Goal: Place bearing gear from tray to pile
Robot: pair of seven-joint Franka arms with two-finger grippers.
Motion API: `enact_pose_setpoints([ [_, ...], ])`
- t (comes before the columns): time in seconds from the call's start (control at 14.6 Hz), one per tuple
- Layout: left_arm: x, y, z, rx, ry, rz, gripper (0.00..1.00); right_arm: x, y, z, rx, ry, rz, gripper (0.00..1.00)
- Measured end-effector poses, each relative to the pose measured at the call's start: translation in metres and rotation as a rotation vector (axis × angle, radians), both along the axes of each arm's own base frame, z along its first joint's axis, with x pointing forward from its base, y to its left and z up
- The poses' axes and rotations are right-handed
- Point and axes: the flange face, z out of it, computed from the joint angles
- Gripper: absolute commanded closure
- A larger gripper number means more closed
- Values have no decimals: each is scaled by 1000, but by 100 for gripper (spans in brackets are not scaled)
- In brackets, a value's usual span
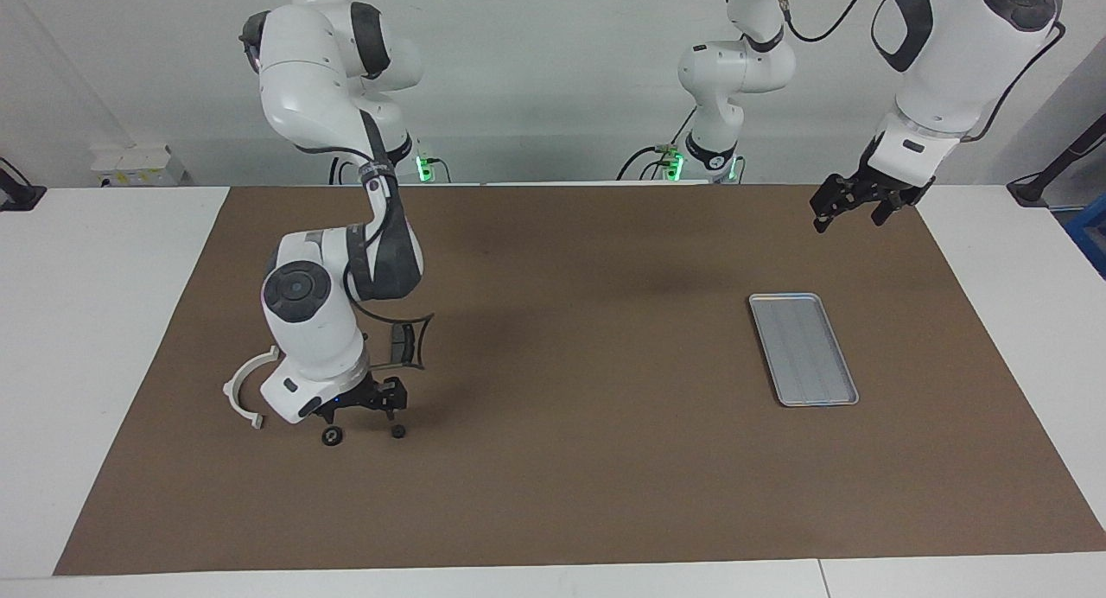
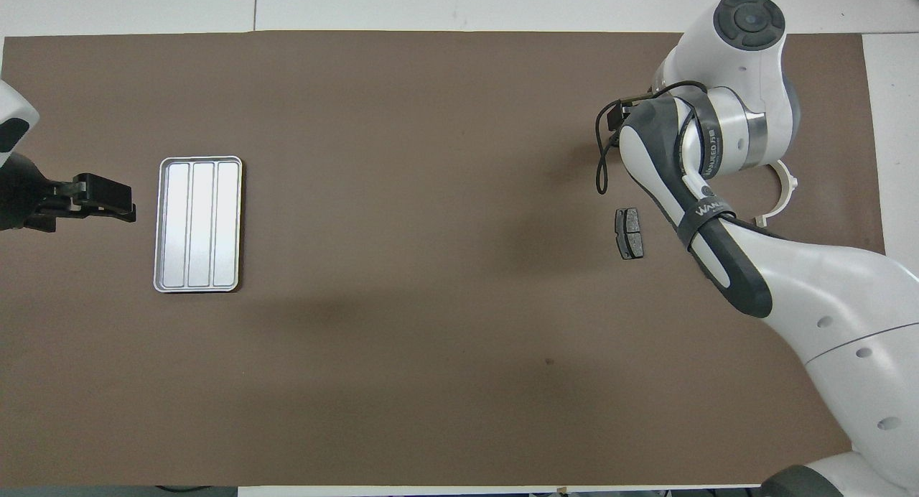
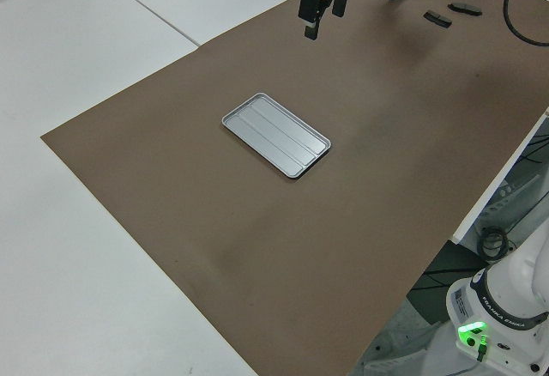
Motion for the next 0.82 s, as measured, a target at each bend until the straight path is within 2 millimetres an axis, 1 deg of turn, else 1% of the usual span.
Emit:
enact_pose_setpoints([
  [0.21,0,0,0,0,0,-1,0,-6,-9,21,-3,3,-9,0],
  [0.27,0,-1,0,0,0,-2,0,-10,-14,32,-3,-2,-1,0],
  [0.41,0,-1,0,0,0,-2,0,-25,-30,58,-4,-8,17,0],
  [0.55,0,-1,0,0,0,-2,0,-49,-45,92,4,-16,16,0],
  [0.62,0,-1,0,0,0,-2,0,-65,-49,114,8,-23,11,0],
  [0.75,0,-1,0,0,0,-2,0,-103,-50,161,10,-17,4,0],
  [0.82,0,-1,0,0,0,-2,0,-124,-49,187,27,-17,-2,0],
])
